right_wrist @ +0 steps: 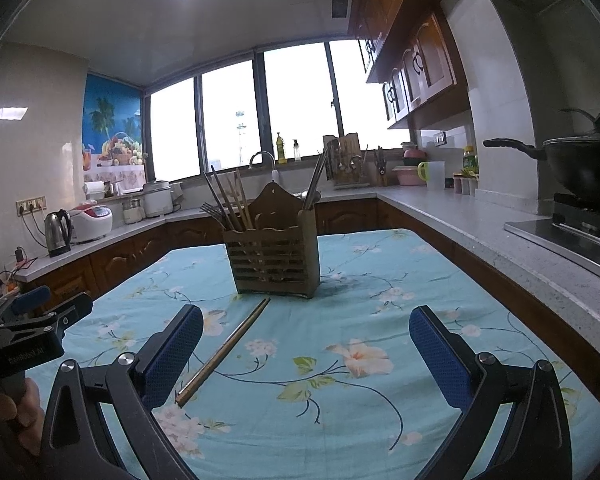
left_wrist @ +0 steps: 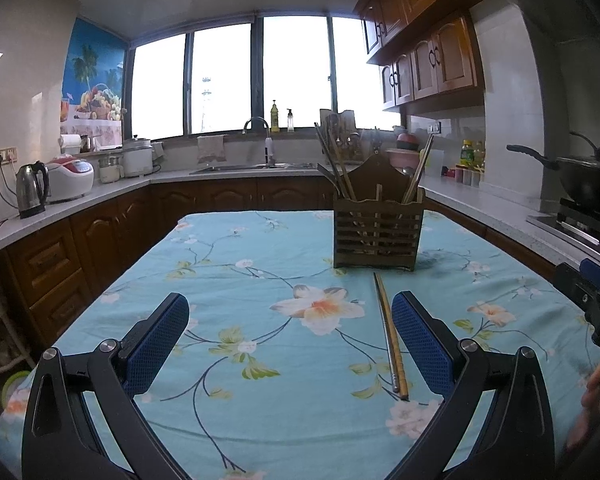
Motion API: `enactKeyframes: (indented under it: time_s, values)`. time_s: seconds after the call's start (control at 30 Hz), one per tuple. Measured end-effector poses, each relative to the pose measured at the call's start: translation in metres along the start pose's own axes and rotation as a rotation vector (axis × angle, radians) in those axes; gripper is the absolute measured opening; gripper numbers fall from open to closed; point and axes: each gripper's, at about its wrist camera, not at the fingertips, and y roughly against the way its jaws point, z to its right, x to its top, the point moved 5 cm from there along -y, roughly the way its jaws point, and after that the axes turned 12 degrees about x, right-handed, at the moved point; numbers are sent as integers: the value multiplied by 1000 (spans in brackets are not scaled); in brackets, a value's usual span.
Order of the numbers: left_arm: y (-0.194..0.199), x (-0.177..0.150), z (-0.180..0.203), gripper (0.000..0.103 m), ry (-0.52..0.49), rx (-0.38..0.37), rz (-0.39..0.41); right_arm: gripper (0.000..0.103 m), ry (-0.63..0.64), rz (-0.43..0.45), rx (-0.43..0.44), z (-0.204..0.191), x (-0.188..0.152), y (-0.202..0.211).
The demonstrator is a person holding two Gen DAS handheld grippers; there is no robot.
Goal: Organize utensils
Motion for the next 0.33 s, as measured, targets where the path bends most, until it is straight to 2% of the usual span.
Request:
enactKeyframes:
  time_s: [0.33]
  values:
    - [-10,2,1,103,16,-33,-27,103,1,-6,-2,2,0,-2]
